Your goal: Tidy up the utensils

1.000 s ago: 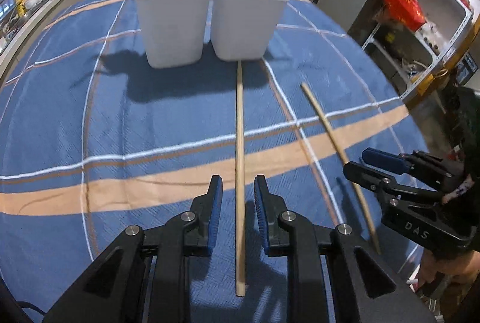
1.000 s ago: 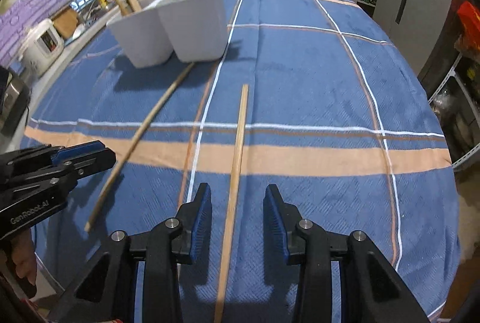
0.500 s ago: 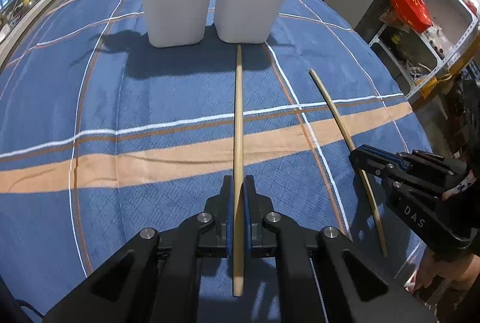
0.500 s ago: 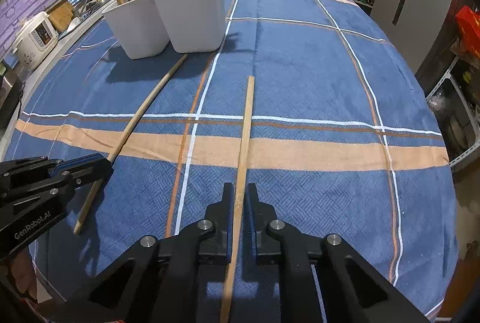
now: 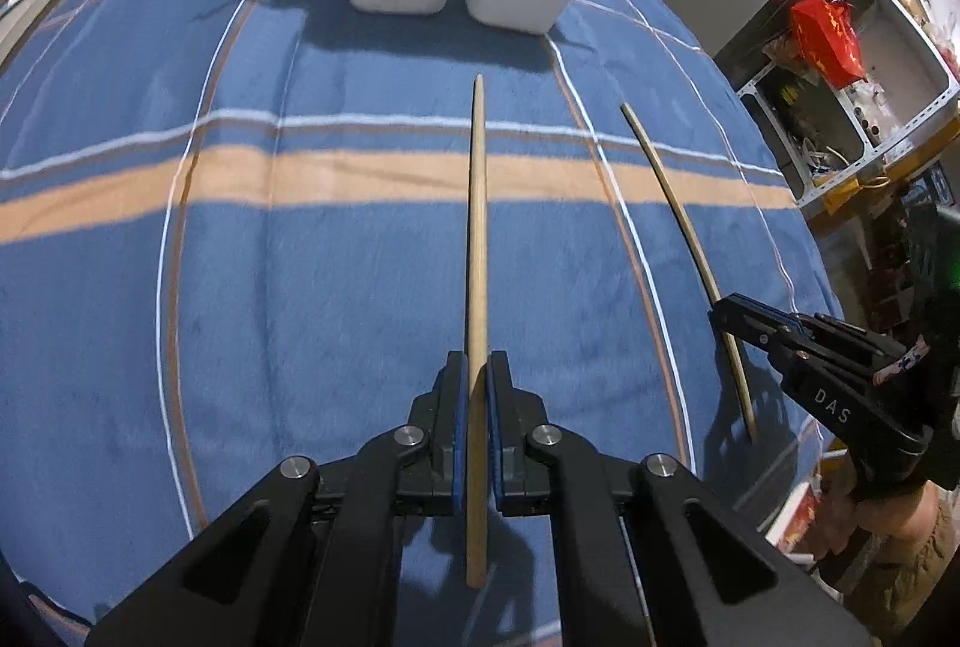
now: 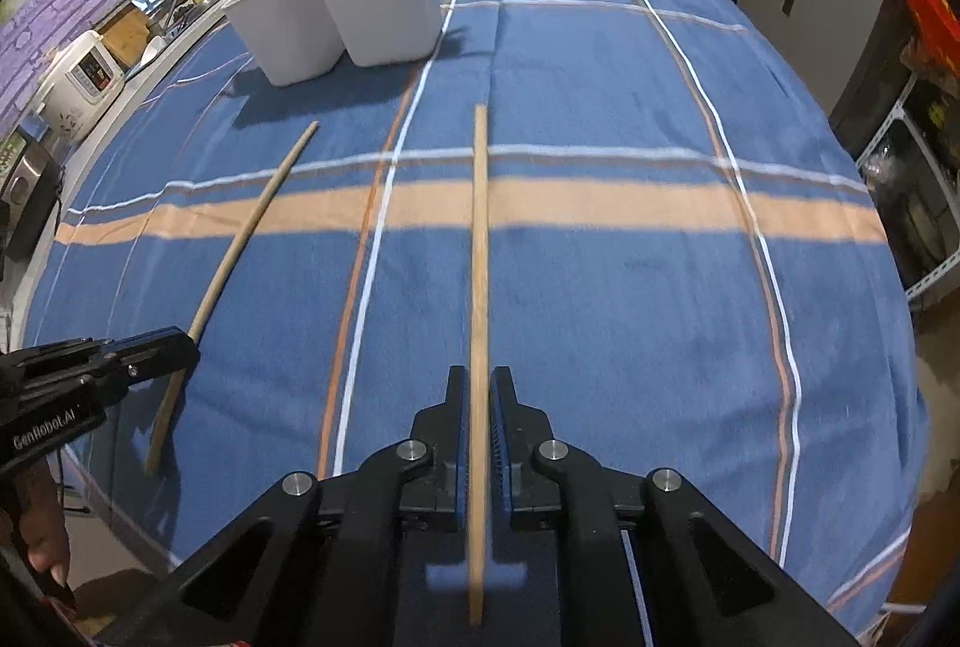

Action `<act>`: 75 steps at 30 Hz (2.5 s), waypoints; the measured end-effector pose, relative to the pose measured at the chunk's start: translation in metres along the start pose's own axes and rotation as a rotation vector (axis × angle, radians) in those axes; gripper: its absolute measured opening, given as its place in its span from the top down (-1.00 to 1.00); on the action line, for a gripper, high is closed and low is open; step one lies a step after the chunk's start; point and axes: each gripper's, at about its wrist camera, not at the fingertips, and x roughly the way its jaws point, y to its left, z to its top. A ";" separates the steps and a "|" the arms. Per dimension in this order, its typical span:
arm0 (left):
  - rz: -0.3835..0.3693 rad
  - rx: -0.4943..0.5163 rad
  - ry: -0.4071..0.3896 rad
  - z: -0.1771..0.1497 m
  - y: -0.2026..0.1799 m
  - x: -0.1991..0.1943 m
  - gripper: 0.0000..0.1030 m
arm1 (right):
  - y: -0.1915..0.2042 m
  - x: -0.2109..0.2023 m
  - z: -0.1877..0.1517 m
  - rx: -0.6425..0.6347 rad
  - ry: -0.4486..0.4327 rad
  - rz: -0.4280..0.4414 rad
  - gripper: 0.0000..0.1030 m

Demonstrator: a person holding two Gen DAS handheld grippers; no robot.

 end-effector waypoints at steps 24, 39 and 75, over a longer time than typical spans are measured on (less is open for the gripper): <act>0.074 0.104 -0.011 0.064 -0.015 0.022 0.88 | 0.008 0.041 0.086 -0.108 0.032 -0.048 0.37; 0.042 0.071 0.016 0.075 -0.009 0.030 0.88 | 0.025 0.058 0.114 -0.122 0.028 -0.069 0.85; -0.013 0.096 -0.360 0.019 -0.033 -0.105 0.90 | 0.025 -0.090 0.050 0.017 -0.346 0.128 0.86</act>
